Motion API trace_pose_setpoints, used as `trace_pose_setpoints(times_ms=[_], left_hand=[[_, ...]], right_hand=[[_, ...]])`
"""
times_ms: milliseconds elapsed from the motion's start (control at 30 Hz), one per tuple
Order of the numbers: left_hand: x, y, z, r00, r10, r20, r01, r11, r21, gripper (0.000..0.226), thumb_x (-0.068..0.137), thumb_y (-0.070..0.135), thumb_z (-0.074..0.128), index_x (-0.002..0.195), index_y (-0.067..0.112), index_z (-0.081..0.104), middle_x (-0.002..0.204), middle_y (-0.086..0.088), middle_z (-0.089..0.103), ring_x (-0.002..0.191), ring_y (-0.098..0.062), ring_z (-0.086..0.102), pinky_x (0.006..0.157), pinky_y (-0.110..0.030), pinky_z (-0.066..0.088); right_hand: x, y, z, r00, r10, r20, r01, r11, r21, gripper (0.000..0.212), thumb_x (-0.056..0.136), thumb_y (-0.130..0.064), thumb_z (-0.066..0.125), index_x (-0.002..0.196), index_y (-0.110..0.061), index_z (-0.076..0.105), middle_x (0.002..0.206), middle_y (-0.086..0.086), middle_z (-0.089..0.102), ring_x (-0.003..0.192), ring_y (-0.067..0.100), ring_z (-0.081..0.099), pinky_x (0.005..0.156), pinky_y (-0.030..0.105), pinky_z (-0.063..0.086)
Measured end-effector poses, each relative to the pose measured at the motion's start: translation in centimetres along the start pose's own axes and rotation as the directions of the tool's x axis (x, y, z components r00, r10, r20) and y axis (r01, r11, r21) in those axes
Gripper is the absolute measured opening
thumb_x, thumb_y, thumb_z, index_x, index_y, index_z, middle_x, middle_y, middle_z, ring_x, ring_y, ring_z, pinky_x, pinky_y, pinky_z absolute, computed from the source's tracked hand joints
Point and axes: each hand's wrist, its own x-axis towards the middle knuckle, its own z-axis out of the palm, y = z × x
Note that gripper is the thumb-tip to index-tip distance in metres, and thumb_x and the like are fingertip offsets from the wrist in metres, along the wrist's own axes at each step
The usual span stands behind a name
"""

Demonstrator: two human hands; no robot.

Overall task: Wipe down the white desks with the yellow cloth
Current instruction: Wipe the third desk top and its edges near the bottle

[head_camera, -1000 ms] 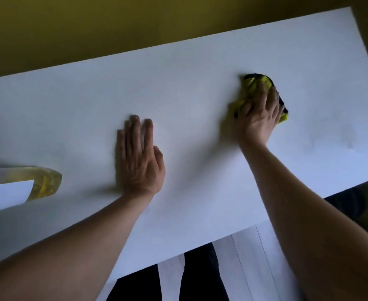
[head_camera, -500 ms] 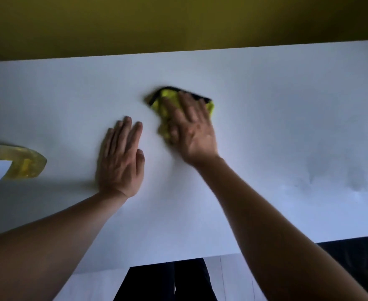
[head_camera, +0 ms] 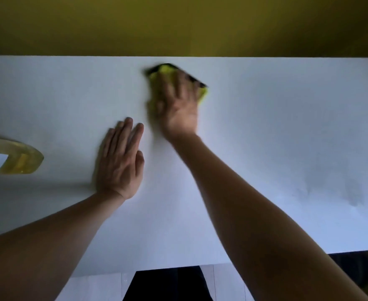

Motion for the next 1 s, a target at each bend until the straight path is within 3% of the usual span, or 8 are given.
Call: trace_pose_setpoints(times_ms=[100,167,333,533,667,800,900,1000], left_hand=[[-0.1,-0.3,0.1,1.000,0.023,0.001,-0.023,1.000,0.017,0.061,0.102,0.021,0.035,0.162,0.010,0.036,0.170,-0.016,0.027,0.157,-0.034,0.028,0.128,-0.053,0.023],[-0.1,-0.4,0.2,0.999,0.042,-0.008,-0.042,0.999,0.021,0.061,0.103,0.021,0.036,0.162,0.010,0.034,0.170,-0.016,0.026,0.157,-0.035,0.028,0.128,-0.053,0.023],[-0.1,-0.3,0.2,0.999,0.048,-0.008,-0.048,0.999,0.021,0.060,0.104,0.022,0.033,0.163,0.010,0.033,0.171,-0.016,0.026,0.157,-0.035,0.027,0.128,-0.053,0.023],[0.0,0.0,0.2,1.000,0.029,-0.011,-0.029,0.999,0.025,0.060,0.103,0.021,0.034,0.162,0.010,0.035,0.170,-0.016,0.028,0.157,-0.034,0.027,0.129,-0.051,0.021],[-0.1,0.3,0.2,1.000,0.024,-0.017,-0.023,0.999,0.035,0.060,0.103,0.021,0.035,0.161,0.010,0.036,0.170,-0.016,0.028,0.157,-0.034,0.028,0.129,-0.050,0.020],[-0.1,0.3,0.0,1.000,0.024,-0.003,-0.024,0.999,0.045,0.062,0.101,0.022,0.034,0.162,0.011,0.035,0.170,-0.016,0.026,0.157,-0.034,0.027,0.129,-0.050,0.020],[0.0,0.6,-0.2,1.000,0.025,-0.009,-0.025,0.998,0.054,0.061,0.101,0.020,0.035,0.161,0.009,0.037,0.169,-0.018,0.028,0.156,-0.036,0.029,0.129,-0.051,0.021],[0.2,1.1,-0.3,1.000,-0.001,-0.008,0.001,0.998,0.059,0.060,0.098,0.019,0.036,0.157,0.007,0.042,0.166,-0.021,0.034,0.153,-0.038,0.034,0.126,-0.052,0.025]], right_hand=[[2.1,-3.2,1.0,0.934,-0.274,0.231,0.269,0.962,0.052,0.059,0.095,-0.038,0.045,0.151,-0.024,0.046,0.160,0.014,0.036,0.150,0.030,0.029,0.125,0.046,0.010],[3.4,-1.4,0.9,0.930,-0.278,0.241,0.278,0.960,0.033,0.057,0.095,-0.038,0.045,0.150,-0.022,0.047,0.156,0.017,0.041,0.146,0.034,0.035,0.123,0.043,0.013],[5.6,11.6,-3.2,0.972,0.196,-0.131,-0.212,0.970,-0.123,0.061,0.083,-0.041,0.051,0.141,-0.021,0.056,0.137,0.013,0.057,0.116,0.036,0.054,0.102,0.037,0.029],[6.3,19.3,-6.8,0.844,0.515,-0.152,-0.533,0.837,-0.122,0.060,0.094,-0.035,0.038,0.152,-0.021,0.042,0.158,0.012,0.038,0.145,0.030,0.035,0.122,0.043,0.015],[4.4,10.3,-3.1,0.964,0.224,-0.143,-0.243,0.961,-0.129,0.062,0.083,-0.040,0.045,0.142,-0.024,0.058,0.142,0.014,0.055,0.122,0.038,0.052,0.107,0.046,0.030],[-0.1,-0.5,-0.2,0.989,-0.126,0.078,0.124,0.992,0.039,0.058,0.090,-0.039,0.051,0.144,-0.020,0.056,0.151,0.018,0.047,0.143,0.035,0.039,0.122,0.047,0.018],[0.0,0.7,-0.7,0.953,-0.204,0.225,0.211,0.978,-0.006,0.058,0.099,-0.041,0.037,0.155,-0.026,0.039,0.163,0.010,0.032,0.152,0.026,0.024,0.126,0.043,0.006],[0.3,6.3,-2.8,0.995,-0.043,0.090,0.042,0.999,0.011,0.061,0.091,-0.039,0.043,0.148,-0.020,0.051,0.153,0.018,0.044,0.144,0.035,0.038,0.123,0.046,0.018]])
